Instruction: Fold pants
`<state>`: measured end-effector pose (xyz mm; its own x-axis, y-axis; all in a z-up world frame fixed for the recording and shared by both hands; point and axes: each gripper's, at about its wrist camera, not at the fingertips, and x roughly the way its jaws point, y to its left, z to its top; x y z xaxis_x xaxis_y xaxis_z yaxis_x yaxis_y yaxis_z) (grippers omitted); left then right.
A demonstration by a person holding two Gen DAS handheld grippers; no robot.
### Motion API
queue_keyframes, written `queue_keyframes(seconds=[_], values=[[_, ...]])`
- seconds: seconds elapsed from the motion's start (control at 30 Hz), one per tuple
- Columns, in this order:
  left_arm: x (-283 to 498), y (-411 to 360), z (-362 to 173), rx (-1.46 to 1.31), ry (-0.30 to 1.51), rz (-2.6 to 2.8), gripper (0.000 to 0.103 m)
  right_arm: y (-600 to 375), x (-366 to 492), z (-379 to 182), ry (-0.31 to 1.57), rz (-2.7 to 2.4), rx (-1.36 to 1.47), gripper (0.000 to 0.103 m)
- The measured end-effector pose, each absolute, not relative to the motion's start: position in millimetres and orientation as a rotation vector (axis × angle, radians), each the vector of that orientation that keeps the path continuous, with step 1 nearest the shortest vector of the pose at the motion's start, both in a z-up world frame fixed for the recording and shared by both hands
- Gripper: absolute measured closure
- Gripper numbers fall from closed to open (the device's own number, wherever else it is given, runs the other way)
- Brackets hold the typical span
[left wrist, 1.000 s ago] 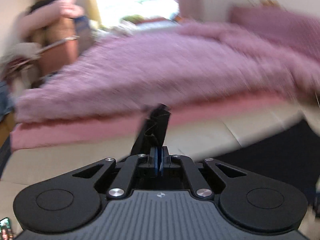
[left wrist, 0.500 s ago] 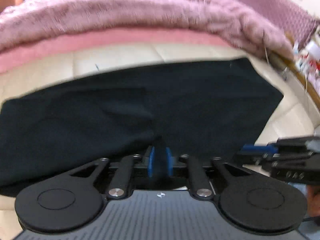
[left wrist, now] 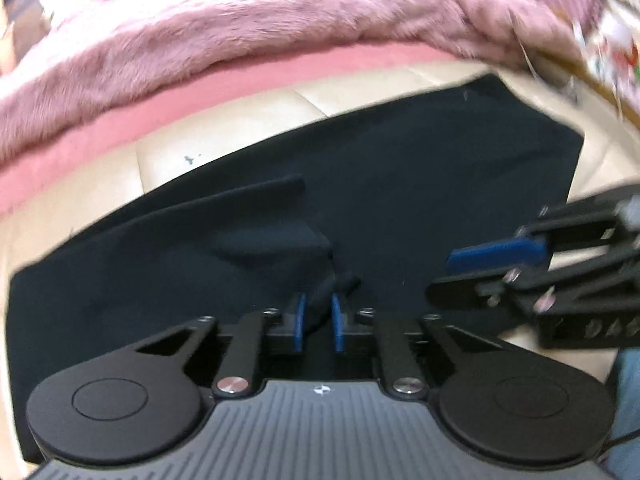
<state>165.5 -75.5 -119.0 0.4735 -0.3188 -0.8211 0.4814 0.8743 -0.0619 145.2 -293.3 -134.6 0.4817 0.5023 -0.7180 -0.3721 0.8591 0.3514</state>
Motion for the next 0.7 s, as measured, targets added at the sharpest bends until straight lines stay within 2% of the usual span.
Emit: queue_keyframes(seconds=[0.1, 0.27, 0.37, 0.4, 0.43, 0.53, 0.63, 0.7], values=[[170.4, -58.2, -108.8, 0.065, 0.970, -0.509, 0.102, -287.7, 152.0, -136.4, 0.916, 0.570, 0.146, 0.081], [179.5, -33.6, -93.1, -0.085, 0.955, -0.476, 0.103, -273.4, 169.7, -142.9, 0.904, 0.616, 0.159, 0.081], [176.6, -45.3, -90.5, 0.060, 0.939, -0.521, 0.103, -262.0, 182.3, -145.8, 0.904, 0.621, 0.155, 0.081], [173.1, -53.5, -93.4, 0.142, 0.942, -0.530, 0.098, -258.9, 186.2, -146.8, 0.911, 0.606, 0.145, 0.081], [170.0, -59.2, -96.5, 0.193, 0.936, -0.532, 0.086, -259.0, 188.7, -147.6, 0.917, 0.587, 0.139, 0.082], [164.9, -73.3, -107.2, 0.271, 0.924, -0.553, 0.061, -268.1, 190.2, -148.5, 0.917, 0.553, 0.157, 0.087], [166.0, -82.5, -117.5, 0.298, 0.937, -0.548, 0.055, -274.4, 188.6, -149.9, 0.924, 0.538, 0.167, 0.088], [167.1, -87.5, -123.6, 0.319, 0.940, -0.533, 0.056, -275.7, 186.7, -150.1, 0.926, 0.543, 0.170, 0.088]])
